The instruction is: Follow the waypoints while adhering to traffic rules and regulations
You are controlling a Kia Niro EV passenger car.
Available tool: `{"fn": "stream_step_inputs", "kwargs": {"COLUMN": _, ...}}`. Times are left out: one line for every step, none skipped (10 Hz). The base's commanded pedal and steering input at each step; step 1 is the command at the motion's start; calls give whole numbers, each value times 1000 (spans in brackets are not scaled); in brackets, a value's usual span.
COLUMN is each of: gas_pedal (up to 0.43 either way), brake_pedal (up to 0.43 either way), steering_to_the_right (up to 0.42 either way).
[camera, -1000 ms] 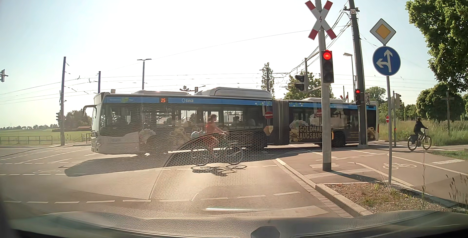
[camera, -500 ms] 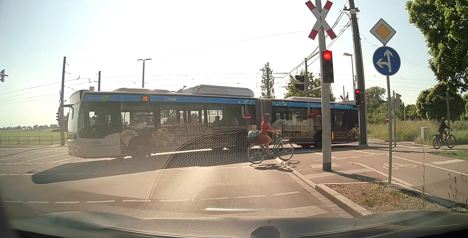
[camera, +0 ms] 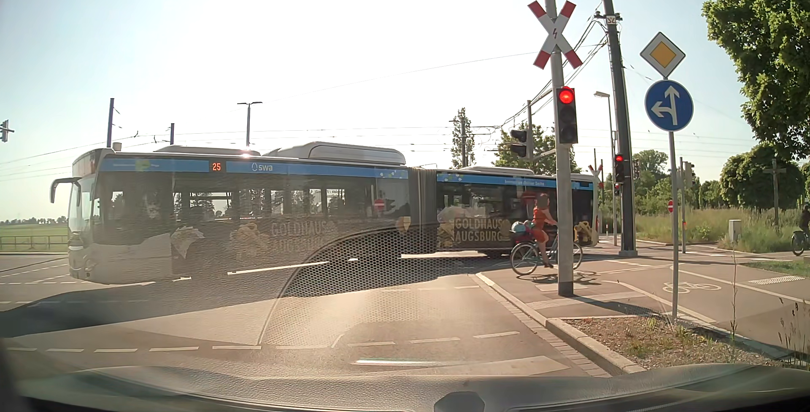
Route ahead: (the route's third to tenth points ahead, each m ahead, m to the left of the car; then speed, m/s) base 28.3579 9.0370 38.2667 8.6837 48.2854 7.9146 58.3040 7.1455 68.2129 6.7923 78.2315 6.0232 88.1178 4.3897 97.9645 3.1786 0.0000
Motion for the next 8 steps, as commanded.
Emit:
{"fn": "stream_step_inputs", "kwargs": {"gas_pedal": 0, "brake_pedal": 201, "steering_to_the_right": -22}}
{"fn": "stream_step_inputs", "kwargs": {"gas_pedal": 0, "brake_pedal": 201, "steering_to_the_right": -23}}
{"fn": "stream_step_inputs", "kwargs": {"gas_pedal": 0, "brake_pedal": 201, "steering_to_the_right": -23}}
{"fn": "stream_step_inputs", "kwargs": {"gas_pedal": 0, "brake_pedal": 201, "steering_to_the_right": -23}}
{"fn": "stream_step_inputs", "kwargs": {"gas_pedal": 0, "brake_pedal": 201, "steering_to_the_right": -23}}
{"fn": "stream_step_inputs", "kwargs": {"gas_pedal": 0, "brake_pedal": 207, "steering_to_the_right": -22}}
{"fn": "stream_step_inputs", "kwargs": {"gas_pedal": 0, "brake_pedal": 207, "steering_to_the_right": -22}}
{"fn": "stream_step_inputs", "kwargs": {"gas_pedal": 0, "brake_pedal": 207, "steering_to_the_right": -22}}
